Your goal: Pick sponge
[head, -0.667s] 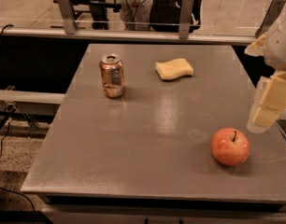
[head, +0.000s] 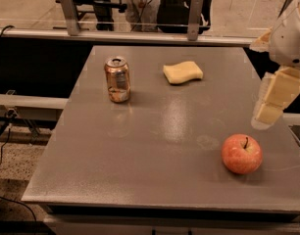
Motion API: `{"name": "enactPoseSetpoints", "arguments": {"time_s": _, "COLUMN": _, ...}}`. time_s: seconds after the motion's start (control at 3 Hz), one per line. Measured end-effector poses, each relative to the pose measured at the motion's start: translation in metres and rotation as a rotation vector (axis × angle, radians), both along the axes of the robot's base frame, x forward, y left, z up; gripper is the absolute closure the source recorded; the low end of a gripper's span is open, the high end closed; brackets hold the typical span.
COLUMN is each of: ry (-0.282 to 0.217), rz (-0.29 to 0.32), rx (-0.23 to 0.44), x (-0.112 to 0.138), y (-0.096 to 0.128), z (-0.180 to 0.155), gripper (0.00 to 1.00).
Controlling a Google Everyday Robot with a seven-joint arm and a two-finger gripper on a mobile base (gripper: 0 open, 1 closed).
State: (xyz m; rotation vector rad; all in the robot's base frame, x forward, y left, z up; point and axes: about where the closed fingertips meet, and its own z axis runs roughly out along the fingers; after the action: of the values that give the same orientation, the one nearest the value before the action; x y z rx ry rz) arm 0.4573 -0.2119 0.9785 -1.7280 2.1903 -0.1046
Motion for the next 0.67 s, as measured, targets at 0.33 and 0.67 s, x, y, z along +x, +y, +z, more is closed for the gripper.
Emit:
{"name": "enactPoseSetpoints", "arguments": {"time_s": 0.33, "ry": -0.027, "rz": 0.02, "rx": 0.028, "x": 0.036, "y": 0.008, "z": -0.002, "gripper": 0.0}}
{"name": "enactPoseSetpoints", "arguments": {"time_s": 0.67, "ry": -0.043, "rz": 0.024, "rx": 0.049, "x": 0.076, "y": 0.017, "z": -0.01, "gripper": 0.0}}
